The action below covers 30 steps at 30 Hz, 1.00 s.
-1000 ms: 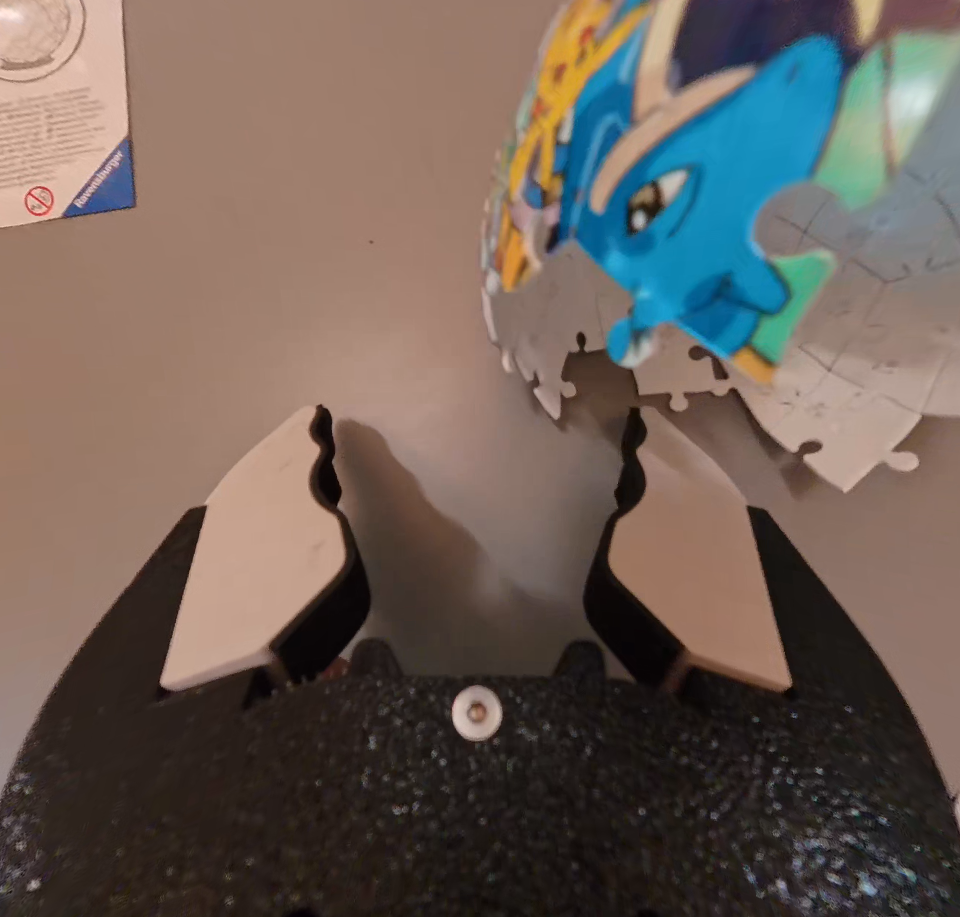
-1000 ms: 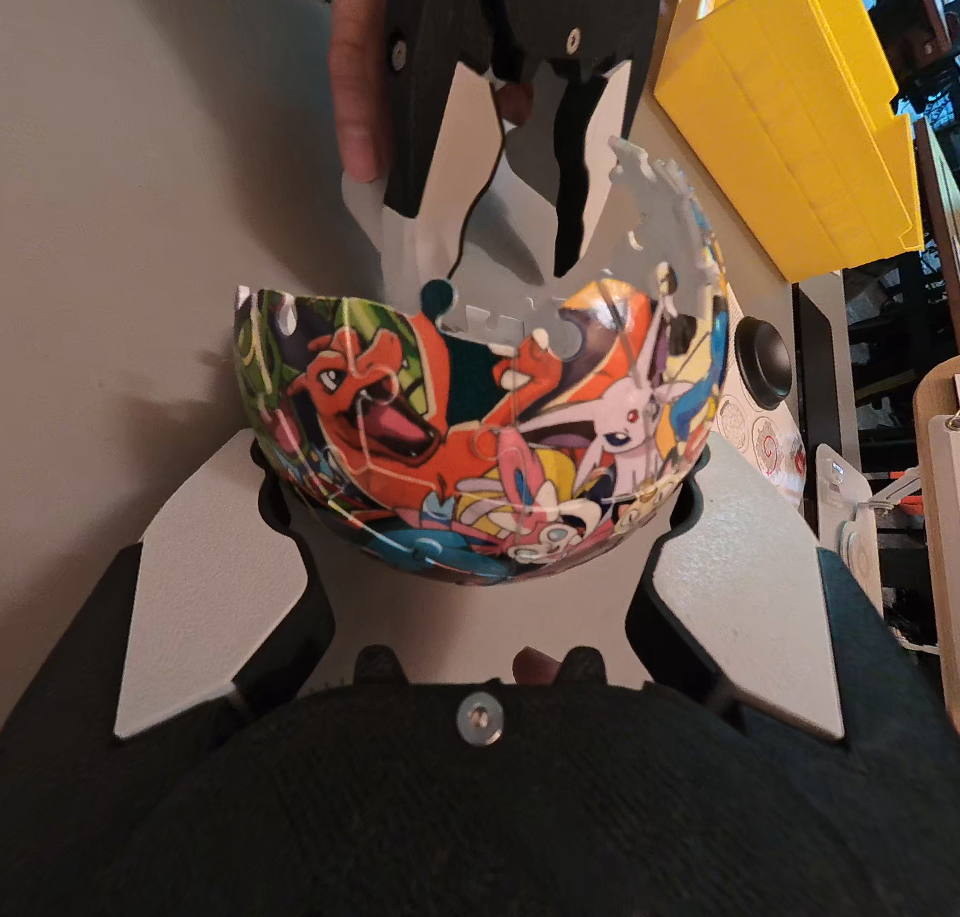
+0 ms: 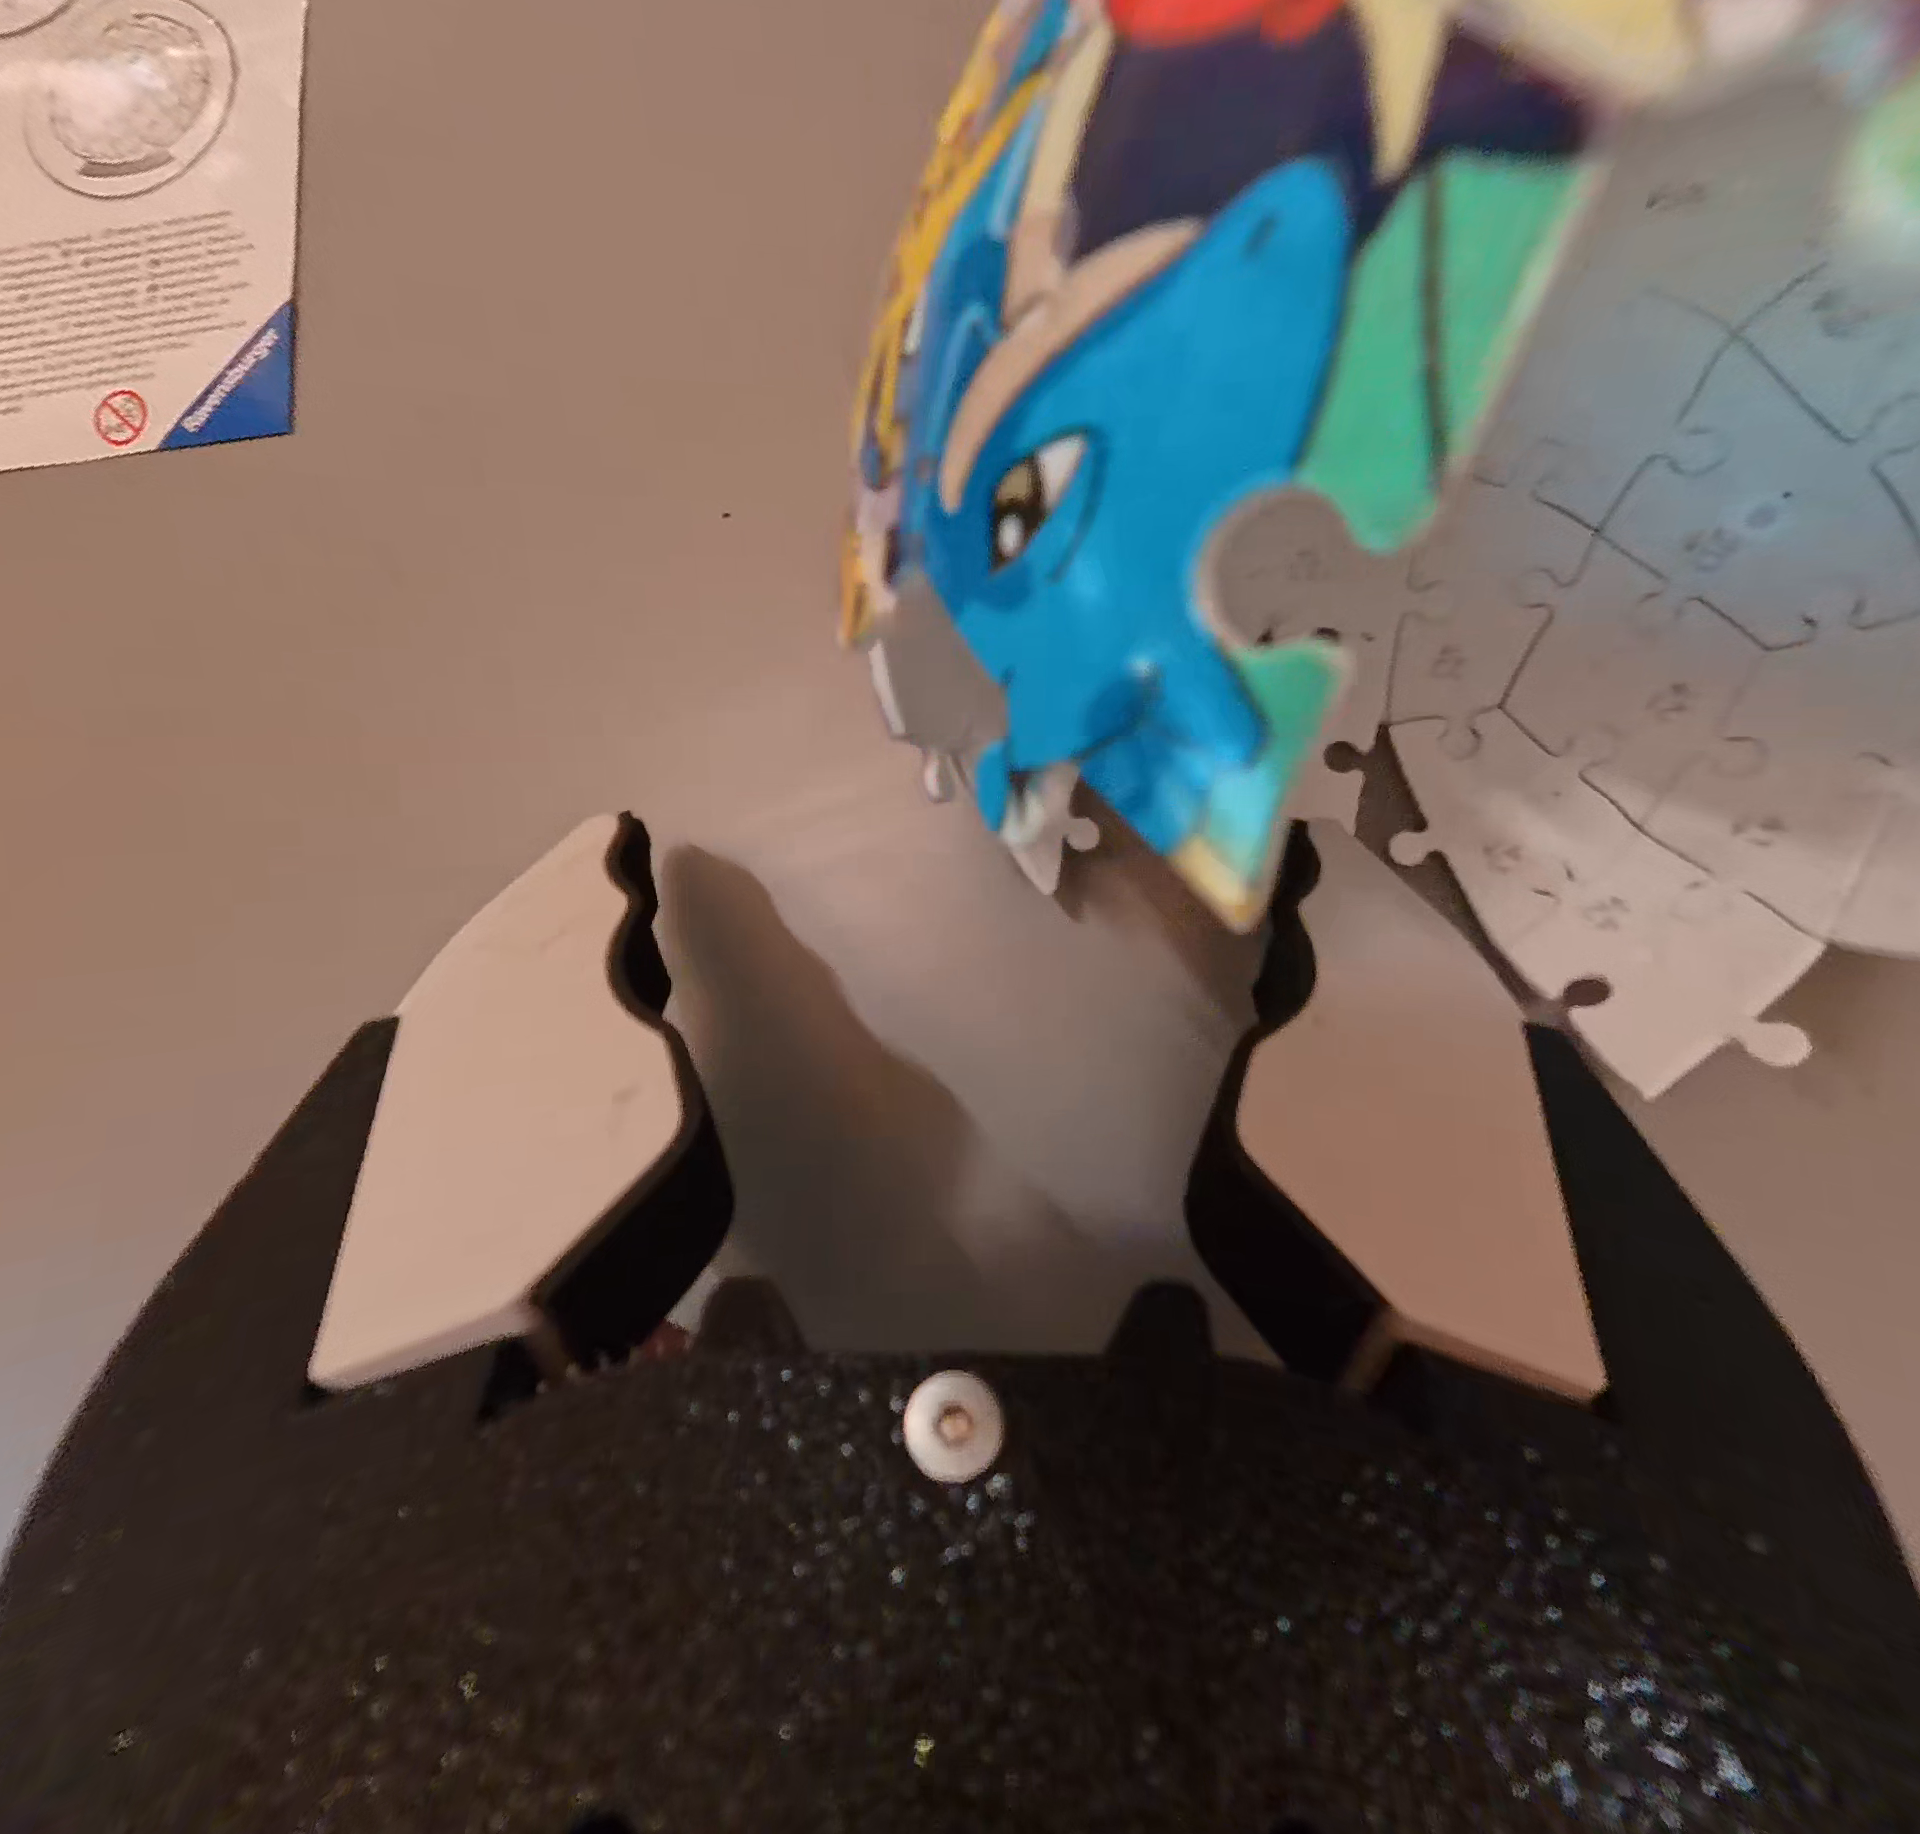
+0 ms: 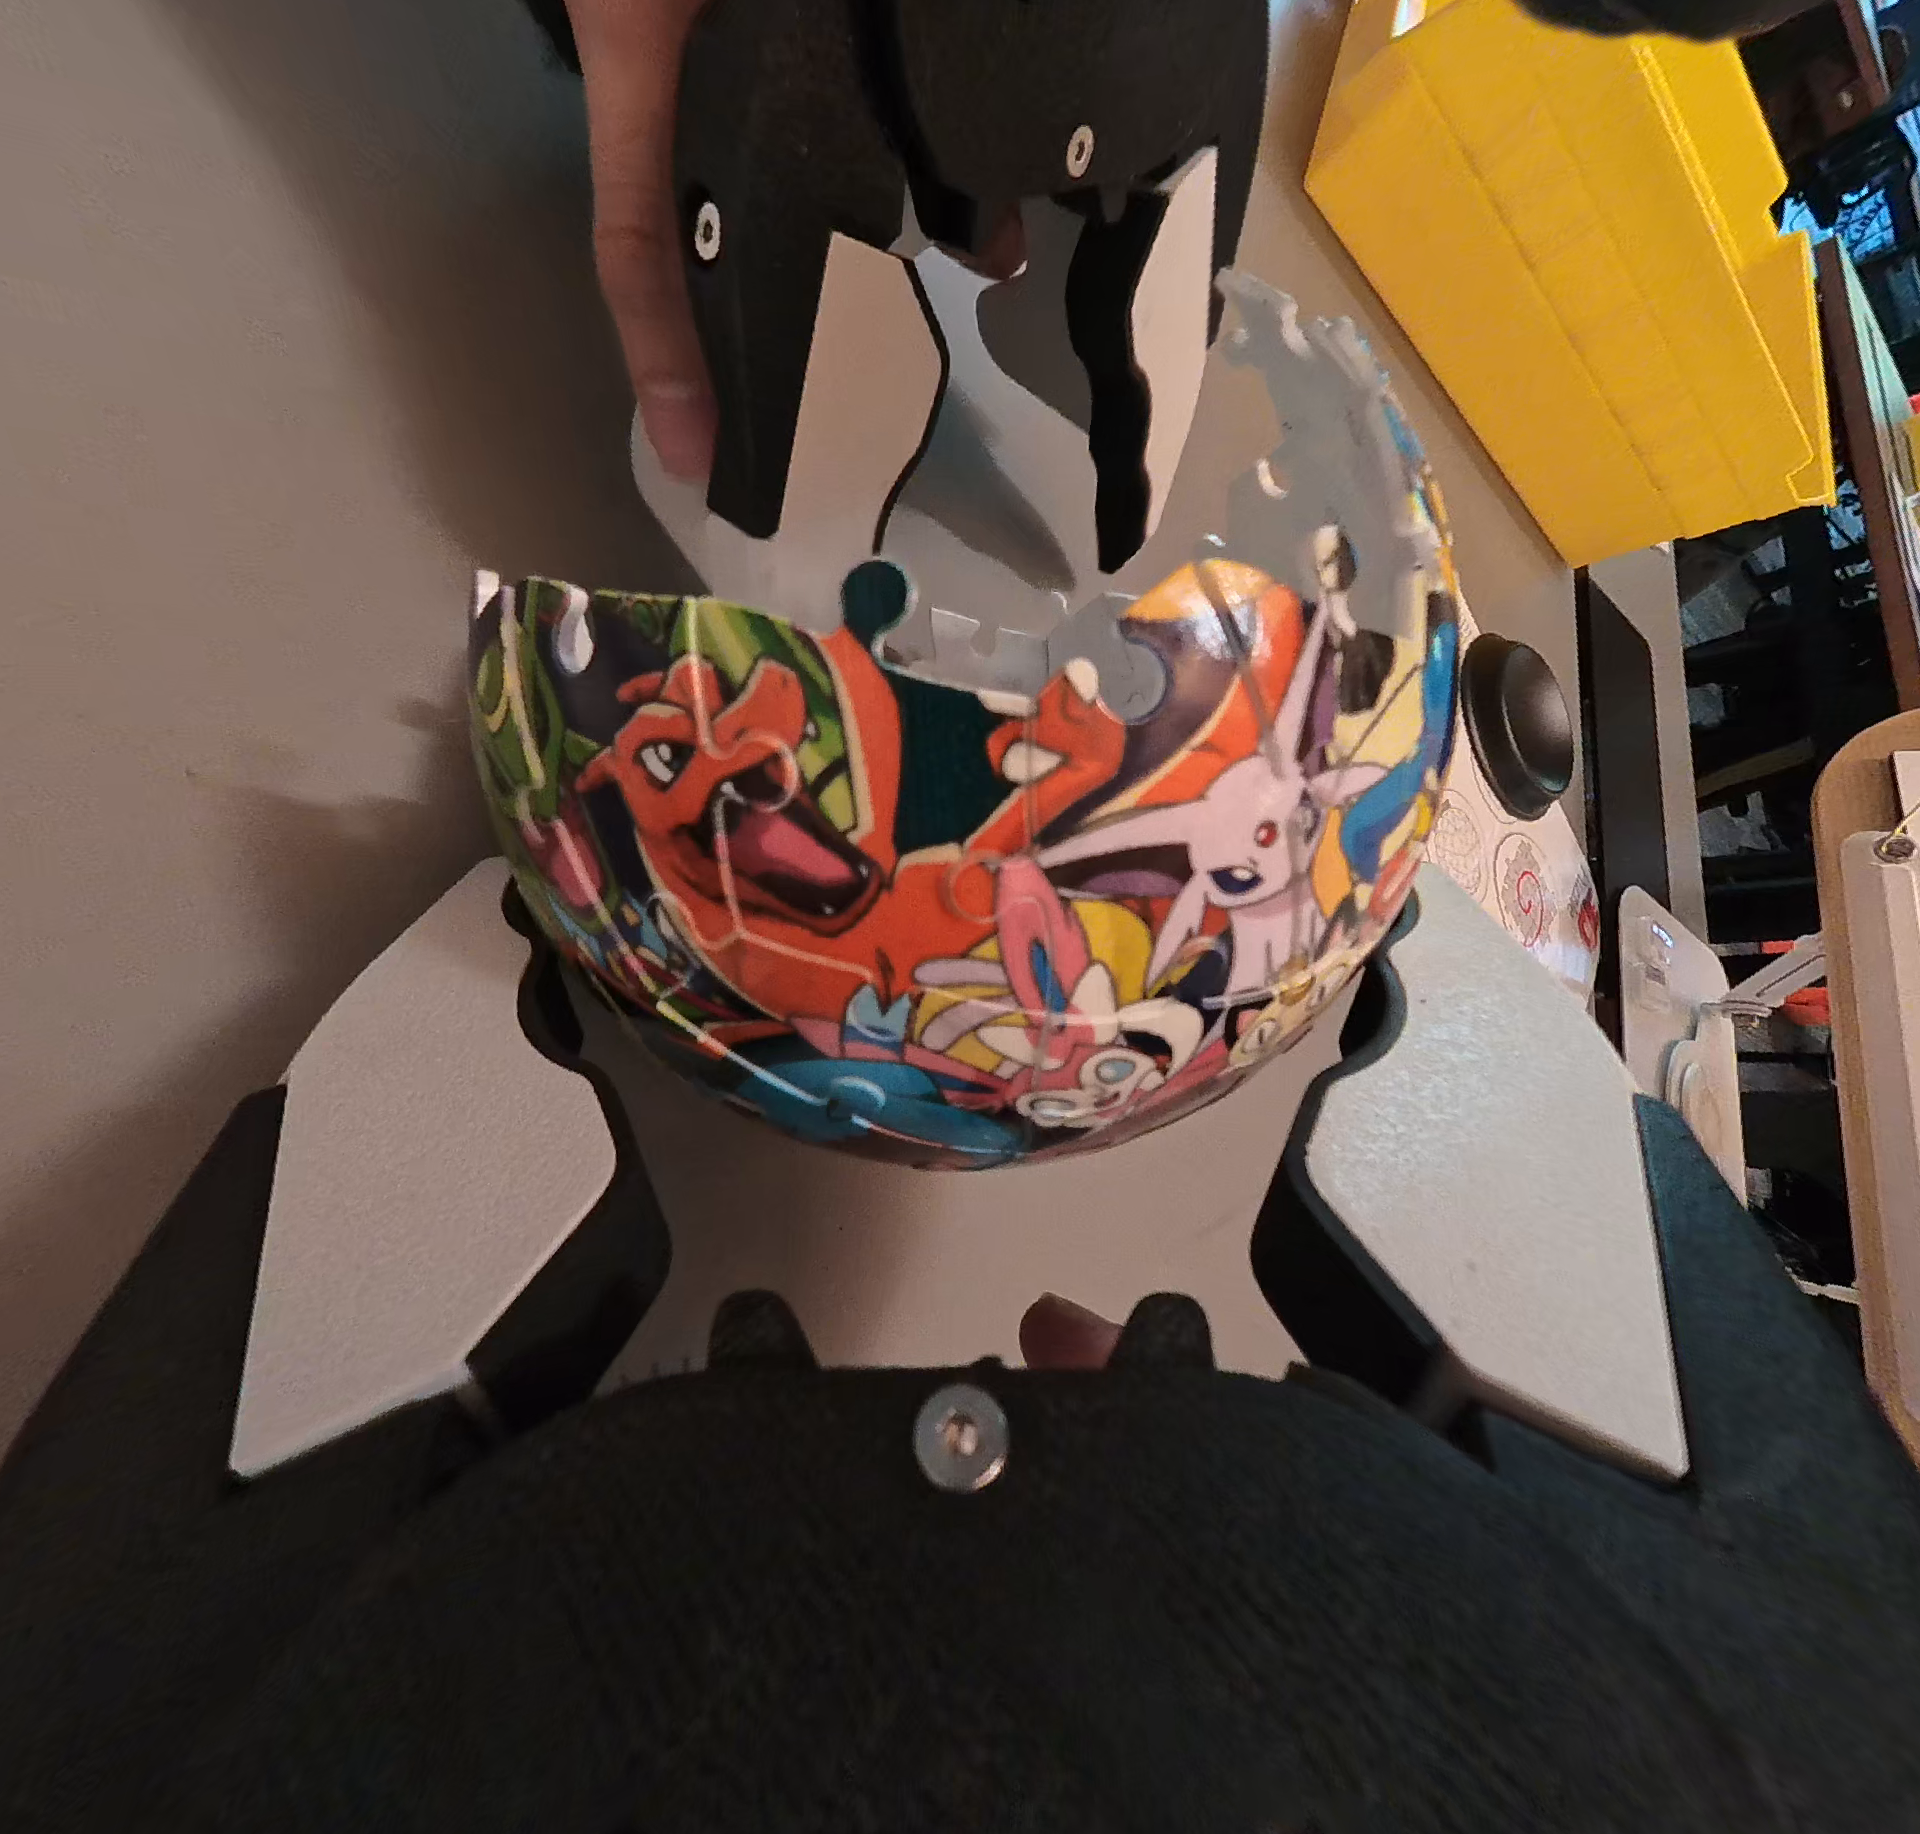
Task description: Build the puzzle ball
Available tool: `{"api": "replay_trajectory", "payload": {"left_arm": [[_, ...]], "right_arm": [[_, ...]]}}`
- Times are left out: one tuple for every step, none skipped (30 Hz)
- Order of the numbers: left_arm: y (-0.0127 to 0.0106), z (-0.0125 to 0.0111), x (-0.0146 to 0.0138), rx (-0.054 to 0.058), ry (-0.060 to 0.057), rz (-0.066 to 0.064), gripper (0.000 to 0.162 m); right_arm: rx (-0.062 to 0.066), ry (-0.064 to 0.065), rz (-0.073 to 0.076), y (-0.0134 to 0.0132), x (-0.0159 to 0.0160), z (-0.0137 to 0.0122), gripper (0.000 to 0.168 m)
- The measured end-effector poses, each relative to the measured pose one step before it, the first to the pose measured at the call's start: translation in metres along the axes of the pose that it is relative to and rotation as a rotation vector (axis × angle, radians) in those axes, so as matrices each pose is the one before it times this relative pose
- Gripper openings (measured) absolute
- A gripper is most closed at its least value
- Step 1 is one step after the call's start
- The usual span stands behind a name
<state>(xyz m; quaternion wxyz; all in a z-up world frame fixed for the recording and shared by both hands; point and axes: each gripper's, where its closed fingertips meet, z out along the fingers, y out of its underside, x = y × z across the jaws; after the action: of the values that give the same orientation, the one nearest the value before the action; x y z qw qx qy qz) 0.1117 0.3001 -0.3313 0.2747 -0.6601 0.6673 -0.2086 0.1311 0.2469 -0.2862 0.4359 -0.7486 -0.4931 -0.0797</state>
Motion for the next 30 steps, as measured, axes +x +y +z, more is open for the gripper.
{"api": "replay_trajectory", "payload": {"left_arm": [[0.00037,-0.00034,-0.00195,-0.0023,-0.0066,-0.0018,0.112],[0.00038,-0.00035,-0.00111,-0.0037,-0.0037,-0.0013,0.112],[0.00015,-0.00036,-0.00022,-0.0017,-0.0025,0.0024,0.112],[-0.00038,-0.00031,-0.00023,0.0029,-0.0052,0.0071,0.111],[-0.00085,-0.00012,-0.00182,0.0061,-0.0137,0.0053,0.112],[-0.00091,0.00016,-0.00343,0.0061,-0.0211,-0.0051,0.112],[-0.00051,0.00069,-0.00327,0.0024,-0.0179,-0.0142,0.111],[-0.00025,0.00082,-0.00171,0.0005,-0.0072,-0.0161,0.111],[-0.00009,0.0003,0.00133,0.0001,0.009,-0.0101,0.11],[-0.00009,-0.00081,0.00414,0.0015,0.0228,-0.007,0.105],[-0.00103,-0.00164,0.00505,0.0072,0.0254,-0.0071,0.102],[-0.00172,-0.0016,0.00417,0.0121,0.0191,-0.0061,0.103],[-0.00144,-0.00118,0.00194,0.0107,0.0052,-0.0046,0.103],[-0.00079,-0.00064,-0.0007,0.0048,-0.0123,-0.0053,0.103],[-0.00021,0.00012,-0.00236,-0.0017,-0.0228,-0.008,0.103],[0.00018,0.00073,-0.00216,-0.0049,-0.0228,-0.0092,0.103],[-0.0003,0.00121,-0.00129,-0.0012,-0.019,-0.0067,0.103],[-0.00092,0.00122,0.0001,0.0028,-0.0123,-0.0028,0.103],[-0.00135,0.00108,0.00099,0.0046,-0.0086,-0.006,0.103],[-0.00196,0.00102,0.00092,0.0077,-0.0098,-0.0147,0.103],[-0.00181,0.00094,0.00184,0.0072,-0.0028,-0.0163,0.103],[-0.00054,0.00111,0.0022,0.0005,0.0027,-0.0154,0.103],[0.00055,0.00165,0.00063,-0.0063,-0.0041,-0.0173,0.103],[0.00084,0.00182,-0.00028,-0.0064,-0.0072,-0.0172,0.103],[0.00006,0.00131,0.00061,0.0012,0.0019,-0.0149,0.103],[-0.00061,0.00062,0.00118,0.0073,0.0067,-0.012,0.104],[0.00025,0.00045,0.00016,0.0001,-0.0007,-0.0044,0.105],[-0.00001,-0.00016,-0.00072,0.0003,-0.007,-0.0002,0.105],[-0.00017,-0.00035,-0.0013,0.0009,-0.0123,0.0036,0.106],[0.00006,-0.00056,-0.00159,0.0026,-0.0145,0.0059,0.108]], "right_arm": [[0.0008,0.0,-0.0004,-0.00026,0.0001,0.0001,0.144],[0.0008,0.0001,-0.0001,-0.00019,-0.00003,0.00009,0.144],[0.0009,-0.0001,0.0005,-0.00013,0.00002,0.00014,0.144],[0.0004,-0.0001,0.0002,0.00003,0.00003,-0.00001,0.144],[0.0005,0.0,0.0003,0.00001,0.00003,0.00001,0.144],[0.0009,-0.0001,0.0009,0.00005,0.00003,0.0,0.144],[0.0011,0.0003,0.001,0.00002,0.00007,0.00002,0.144],[-0.0008,0.001,0.0,0.00019,0.00016,0.00021,0.144],[-0.001,0.0001,-0.0004,0.00019,-0.00001,-0.00001,0.144],[-0.0014,0.0002,-0.0008,0.00018,0.00009,-0.0001,0.144],[-0.0021,0.0,-0.0018,0.00026,-0.00005,-0.00013,0.144],[-0.0003,0.0,-0.0003,0.00021,0.00006,-0.00015,0.144],[0.0004,-0.0003,0.0015,0.0001,0.00001,0.00004,0.144],[0.002,-0.0002,0.0021,-0.00008,0.00009,0.00006,0.144],[0.0028,-0.0001,0.0007,-0.00021,0.00004,0.00014,0.144],[0.0023,-0.0001,0.0004,-0.00035,0.00002,0.0001,0.144],[0.0001,-0.0001,-0.0005,-0.00017,0.0001,0.00005,0.144],[-0.0009,0.0004,-0.0024,-0.00022,-0.00015,0.00008,0.144],[-0.0013,0.0006,-0.0027,-0.00023,0.00002,0.00006,0.144],[-0.0007,0.0006,-0.0016,-0.00021,-0.00008,0.0,0.144],[-0.0004,0.0002,-0.0003,-0.0002,-0.00004,0.00014,0.144],[0.0004,0.0005,0.0006,-0.00005,0.00002,0.00003,0.144],[0.0012,0.0005,0.0005,-0.00015,-0.00005,0.00002,0.144],[0.0018,0.0005,0.0013,0.00001,0.00006,-0.00004,0.144],[0.0013,0.0002,0.0022,0.00007,0.00002,0.0,0.144],[0.0003,0.0004,0.0022,0.00029,0.0001,-0.00011,0.144],[-0.0006,0.0,-0.001,0.00033,-0.00001,-0.0002,0.144],[-0.0014,0.0002,-0.0006,0.00037,0.00001,-0.00001,0.144],[0.0019,0.0002,0.0018,-0.00015,0.00006,0.00002,0.144],[-0.0002,-0.0002,0.0016,0.00018,0.00003,-0.00001,0.144]]}}
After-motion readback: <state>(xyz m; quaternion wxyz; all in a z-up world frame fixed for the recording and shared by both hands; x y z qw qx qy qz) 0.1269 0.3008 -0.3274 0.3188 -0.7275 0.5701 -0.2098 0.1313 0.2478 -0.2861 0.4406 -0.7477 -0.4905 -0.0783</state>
